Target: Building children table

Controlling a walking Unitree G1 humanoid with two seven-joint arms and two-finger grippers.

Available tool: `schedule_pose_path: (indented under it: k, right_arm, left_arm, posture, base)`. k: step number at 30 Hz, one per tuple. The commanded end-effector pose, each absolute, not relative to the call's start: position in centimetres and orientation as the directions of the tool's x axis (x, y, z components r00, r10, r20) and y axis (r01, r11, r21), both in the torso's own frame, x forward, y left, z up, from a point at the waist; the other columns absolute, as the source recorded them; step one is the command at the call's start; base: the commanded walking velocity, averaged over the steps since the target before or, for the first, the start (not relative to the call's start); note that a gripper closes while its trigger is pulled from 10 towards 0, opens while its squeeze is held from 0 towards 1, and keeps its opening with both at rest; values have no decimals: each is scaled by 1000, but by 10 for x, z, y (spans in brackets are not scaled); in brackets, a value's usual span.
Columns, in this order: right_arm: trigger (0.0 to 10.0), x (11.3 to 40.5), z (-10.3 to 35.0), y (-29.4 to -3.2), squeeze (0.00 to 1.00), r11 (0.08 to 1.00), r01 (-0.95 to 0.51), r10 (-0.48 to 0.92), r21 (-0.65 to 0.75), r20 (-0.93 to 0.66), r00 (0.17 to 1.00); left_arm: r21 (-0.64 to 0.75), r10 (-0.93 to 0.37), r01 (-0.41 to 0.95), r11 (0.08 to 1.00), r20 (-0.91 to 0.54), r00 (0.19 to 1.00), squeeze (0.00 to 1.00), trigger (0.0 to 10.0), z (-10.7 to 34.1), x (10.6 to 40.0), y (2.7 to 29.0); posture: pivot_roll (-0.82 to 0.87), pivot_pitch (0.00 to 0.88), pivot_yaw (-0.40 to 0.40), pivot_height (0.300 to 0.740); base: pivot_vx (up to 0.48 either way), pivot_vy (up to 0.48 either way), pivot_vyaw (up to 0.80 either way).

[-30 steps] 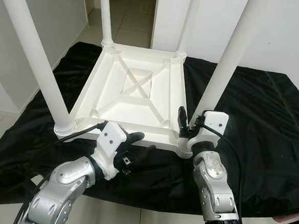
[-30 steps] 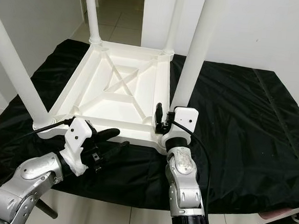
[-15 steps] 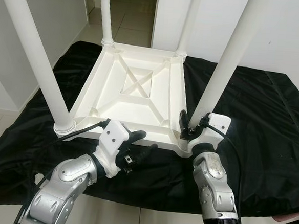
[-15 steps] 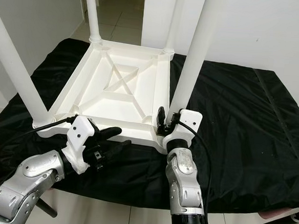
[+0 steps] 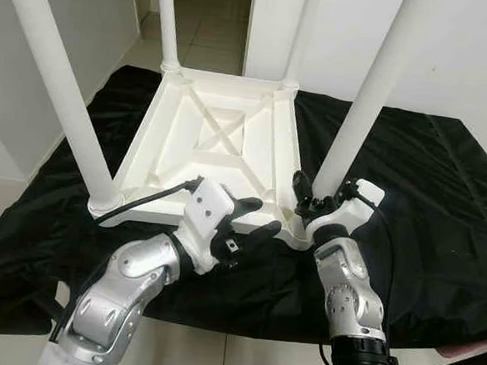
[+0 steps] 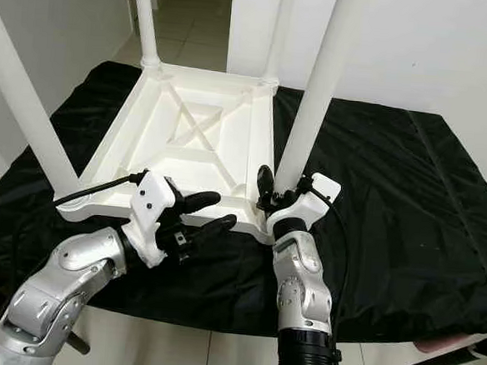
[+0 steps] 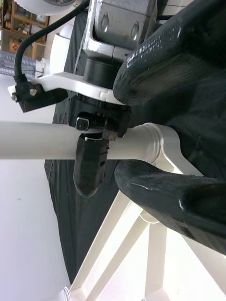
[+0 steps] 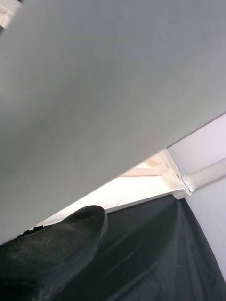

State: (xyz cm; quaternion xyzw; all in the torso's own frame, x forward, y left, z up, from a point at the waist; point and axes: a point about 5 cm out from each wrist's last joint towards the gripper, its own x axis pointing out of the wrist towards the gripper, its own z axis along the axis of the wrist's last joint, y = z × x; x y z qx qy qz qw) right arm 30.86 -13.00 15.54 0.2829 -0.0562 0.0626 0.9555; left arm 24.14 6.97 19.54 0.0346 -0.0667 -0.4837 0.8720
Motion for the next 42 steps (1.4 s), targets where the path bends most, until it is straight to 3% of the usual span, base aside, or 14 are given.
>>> schedule_pose_path:
  k: [1,7,9,10,12,13,15,16,19,22,26,30,36,42]
  right_arm:
    - [10000,308,147,-121,0,736,-180,135,653,118,984]
    - [10000,303,136,-115,0,592,-217,197,776,122,973]
    - [10000,301,128,-121,0,443,-197,177,875,130,975]
    - [10000,301,128,-121,0,443,-197,177,875,130,975]
    - [10000,299,122,-128,0,304,-193,158,933,151,976]
    - [10000,299,122,-128,0,304,-193,158,933,151,976]
    - [10000,294,120,-134,0,108,-234,150,966,217,965]
    - [10000,294,120,-134,0,108,-234,150,966,217,965]
    - [10000,287,117,-138,0,-44,-285,147,957,289,946]
    - [10000,286,99,-145,0,-184,-217,135,959,243,961]
    - [10000,286,86,-149,0,-213,-186,115,959,213,970]
    - [10000,284,75,-142,0,-130,-159,170,979,180,969]
    - [10000,281,67,-146,0,-105,-142,177,984,159,971]
    - [10000,270,62,-165,0,-128,-143,116,981,158,981]
  left_arm:
    - [109,-795,788,606,80,601,0,10000,195,246,68]
    - [108,-804,797,594,104,585,0,10000,201,245,61]
    - [106,-813,806,582,105,573,0,10000,201,245,57]
    - [106,-813,806,582,105,573,0,10000,201,245,57]
    - [108,-822,815,569,104,560,0,10000,200,245,53]
    - [108,-822,815,569,104,560,0,10000,200,245,53]
    - [112,-831,824,556,107,546,0,10000,201,245,50]
    - [112,-831,824,556,107,546,0,10000,201,245,50]
    - [114,-836,828,549,112,538,0,10000,202,246,48]
    - [120,-839,832,542,120,530,0,10000,205,247,44]
    - [125,-842,833,538,127,525,0,10000,206,249,41]
    - [121,-842,835,537,134,523,0,10000,207,252,37]
    - [127,-844,836,534,137,519,0,10000,208,253,36]
    - [142,-839,827,544,130,529,0,10000,208,256,40]
  posture:
    - [-20,57,-33,740]
    - [-23,61,-30,740]
    - [-22,61,-31,740]
    - [-22,61,-31,740]
    - [-24,60,-27,740]
    - [-24,60,-27,740]
    - [-25,58,-26,740]
    - [-25,58,-26,740]
    - [-28,58,-23,740]
    - [-29,57,-23,740]
    - [-35,58,-22,740]
    - [-37,54,-18,740]
    - [-31,54,-19,740]
    - [-21,63,-17,740]
  base:
    - [0,0,0]
    - [0,0,0]
    - [0,0,0]
    - [0,0,0]
    - [0,0,0]
    - [0,0,0]
    - [0,0,0]
    - [0,0,0]
    - [0,0,0]
    - [0,0,0]
    - [0,0,0]
    - [0,0,0]
    - [0,0,0]
    - [0,0,0]
